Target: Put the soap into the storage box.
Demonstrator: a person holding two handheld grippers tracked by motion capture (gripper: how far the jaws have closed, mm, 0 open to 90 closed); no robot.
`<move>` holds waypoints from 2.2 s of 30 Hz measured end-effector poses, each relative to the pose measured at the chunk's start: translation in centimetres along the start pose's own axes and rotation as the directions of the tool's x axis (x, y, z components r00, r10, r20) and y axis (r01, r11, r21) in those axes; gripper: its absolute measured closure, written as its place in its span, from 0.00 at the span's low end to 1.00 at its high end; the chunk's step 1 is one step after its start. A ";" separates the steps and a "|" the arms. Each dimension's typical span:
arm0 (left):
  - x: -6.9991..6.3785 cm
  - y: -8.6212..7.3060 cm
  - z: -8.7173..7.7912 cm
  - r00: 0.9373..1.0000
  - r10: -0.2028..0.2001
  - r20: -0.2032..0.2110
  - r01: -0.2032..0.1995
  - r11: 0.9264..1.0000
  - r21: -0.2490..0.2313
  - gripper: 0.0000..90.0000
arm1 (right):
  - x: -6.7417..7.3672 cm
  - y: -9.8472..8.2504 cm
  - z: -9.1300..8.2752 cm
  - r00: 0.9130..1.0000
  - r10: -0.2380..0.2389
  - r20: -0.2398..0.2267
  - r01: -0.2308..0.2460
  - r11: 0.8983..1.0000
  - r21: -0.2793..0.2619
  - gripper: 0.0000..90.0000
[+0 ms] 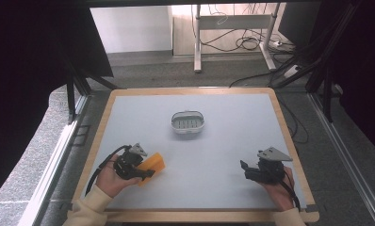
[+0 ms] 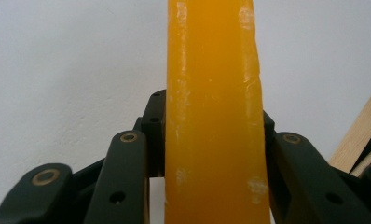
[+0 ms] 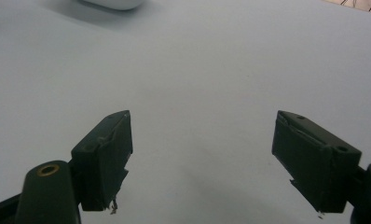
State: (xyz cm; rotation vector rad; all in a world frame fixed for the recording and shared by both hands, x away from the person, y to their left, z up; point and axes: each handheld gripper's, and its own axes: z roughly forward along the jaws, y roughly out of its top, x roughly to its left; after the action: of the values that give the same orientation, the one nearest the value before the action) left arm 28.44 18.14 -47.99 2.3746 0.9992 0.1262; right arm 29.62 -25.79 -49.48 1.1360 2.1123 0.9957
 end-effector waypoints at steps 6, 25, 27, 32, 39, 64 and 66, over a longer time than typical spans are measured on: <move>0.3 0.3 -0.3 1.000 0.008 -0.006 -0.008 1.000 -0.004 0.69 | 0.0 0.0 0.1 1.000 -0.001 0.002 0.001 1.000 0.001 0.23; 0.9 1.5 -0.4 1.000 0.022 0.009 -0.022 1.000 -0.004 0.69 | 0.1 0.0 0.0 1.000 -0.002 0.001 0.002 1.000 -0.003 0.23; 0.9 1.7 -0.3 1.000 0.028 0.009 -0.028 1.000 0.000 0.69 | 0.1 0.0 -0.1 1.000 -0.002 0.001 0.002 1.000 -0.002 0.23; 1.1 2.2 -0.2 0.999 0.030 0.010 -0.030 1.000 -0.004 0.69 | 0.0 0.0 -0.1 1.000 0.003 0.004 -0.003 1.000 -0.008 0.23; 1.5 3.0 -0.1 0.999 0.045 0.017 -0.045 0.999 0.000 0.69 | 0.0 0.0 -0.2 1.000 0.003 0.002 -0.003 1.000 -0.007 0.23; 3.1 5.9 -0.3 0.997 0.069 0.034 -0.069 0.998 -0.010 0.69 | 0.1 0.0 -0.1 1.000 0.001 0.001 -0.001 1.000 -0.005 0.23; 3.1 6.0 -0.3 0.997 0.073 0.032 -0.073 0.997 -0.009 0.69 | 0.1 0.0 -0.1 1.000 0.001 0.002 -0.001 1.000 -0.004 0.23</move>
State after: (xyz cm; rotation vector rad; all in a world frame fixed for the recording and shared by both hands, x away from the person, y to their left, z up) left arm 34.33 16.98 -44.97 2.3993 0.8956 0.1181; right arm 29.46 -25.74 -49.45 1.1360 2.1074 0.9990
